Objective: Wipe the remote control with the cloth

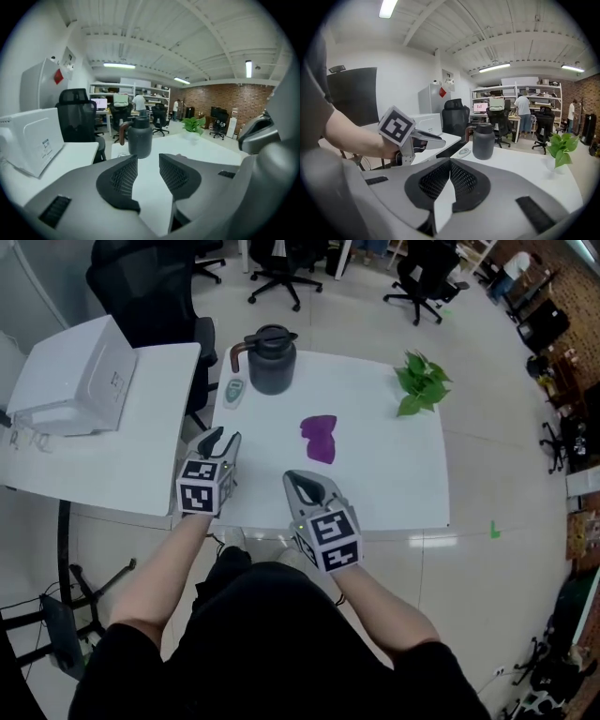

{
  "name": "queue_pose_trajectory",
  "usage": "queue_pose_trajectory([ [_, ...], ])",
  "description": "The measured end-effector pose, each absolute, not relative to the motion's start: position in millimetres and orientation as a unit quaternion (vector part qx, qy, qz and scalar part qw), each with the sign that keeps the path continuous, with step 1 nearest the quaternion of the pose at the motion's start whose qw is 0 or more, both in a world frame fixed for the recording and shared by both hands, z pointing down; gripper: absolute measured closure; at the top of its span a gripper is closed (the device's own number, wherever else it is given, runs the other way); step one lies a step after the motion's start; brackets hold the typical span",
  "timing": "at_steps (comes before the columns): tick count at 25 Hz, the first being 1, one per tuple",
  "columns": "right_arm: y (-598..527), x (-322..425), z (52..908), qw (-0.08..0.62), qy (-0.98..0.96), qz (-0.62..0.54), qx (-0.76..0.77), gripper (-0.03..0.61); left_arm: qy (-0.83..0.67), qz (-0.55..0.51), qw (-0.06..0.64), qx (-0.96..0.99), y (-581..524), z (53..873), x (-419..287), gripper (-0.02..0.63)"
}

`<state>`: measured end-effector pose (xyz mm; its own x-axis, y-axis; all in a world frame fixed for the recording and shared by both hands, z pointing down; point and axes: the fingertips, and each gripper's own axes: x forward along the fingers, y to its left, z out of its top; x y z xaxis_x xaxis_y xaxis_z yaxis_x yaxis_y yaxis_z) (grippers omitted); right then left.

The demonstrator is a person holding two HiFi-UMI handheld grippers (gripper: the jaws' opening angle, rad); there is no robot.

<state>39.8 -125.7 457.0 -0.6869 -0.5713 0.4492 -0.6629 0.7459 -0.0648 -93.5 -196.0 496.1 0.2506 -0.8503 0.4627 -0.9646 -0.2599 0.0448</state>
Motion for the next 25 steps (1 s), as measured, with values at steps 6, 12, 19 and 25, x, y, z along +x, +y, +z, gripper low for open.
queue_pose_trajectory([
  [6, -152.4, 33.9, 484.1, 0.224, -0.9, 0.138, 0.348, 0.563, -0.605, 0.204, 0.213, 0.74, -259.4, 542.5, -126.1, 0.364],
  [12, -193.4, 23.6, 503.2, 0.245, -0.88, 0.169, 0.369, 0.563, -0.589, 0.246, 0.252, 0.728, -327.5, 608.5, -141.8, 0.334],
  [19, -242.3, 7.9, 521.8, 0.251, -0.864, 0.198, 0.389, 0.562, -0.584, 0.275, 0.285, 0.709, -378.8, 671.1, -161.8, 0.334],
  [25, -263.7, 12.2, 536.3, 0.253, -0.851, 0.216, 0.405, 0.563, -0.574, 0.282, 0.298, 0.708, -383.8, 691.4, -154.4, 0.334],
])
